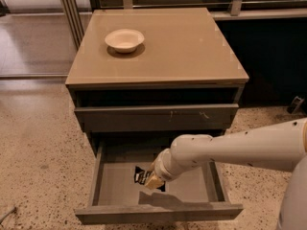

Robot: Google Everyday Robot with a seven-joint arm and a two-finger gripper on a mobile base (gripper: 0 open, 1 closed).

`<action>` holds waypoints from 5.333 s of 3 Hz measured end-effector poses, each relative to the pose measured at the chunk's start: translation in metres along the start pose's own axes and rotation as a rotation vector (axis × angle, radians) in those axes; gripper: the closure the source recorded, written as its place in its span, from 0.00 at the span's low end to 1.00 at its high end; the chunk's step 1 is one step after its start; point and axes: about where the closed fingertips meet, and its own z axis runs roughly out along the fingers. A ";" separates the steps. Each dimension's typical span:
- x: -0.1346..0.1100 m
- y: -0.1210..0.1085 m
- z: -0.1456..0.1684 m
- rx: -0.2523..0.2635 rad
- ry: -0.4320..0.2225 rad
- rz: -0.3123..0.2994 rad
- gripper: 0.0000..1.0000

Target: Pick rxbar chocolate from middle drawer and place on counter

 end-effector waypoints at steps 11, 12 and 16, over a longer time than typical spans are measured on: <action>-0.096 -0.150 -0.203 -0.111 -0.079 -0.001 1.00; -0.096 -0.150 -0.203 -0.111 -0.079 -0.001 1.00; -0.186 -0.186 -0.327 0.062 -0.083 -0.122 1.00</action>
Offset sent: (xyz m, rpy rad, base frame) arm 0.0629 -0.0267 -0.0161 0.1231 -0.0023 -0.0514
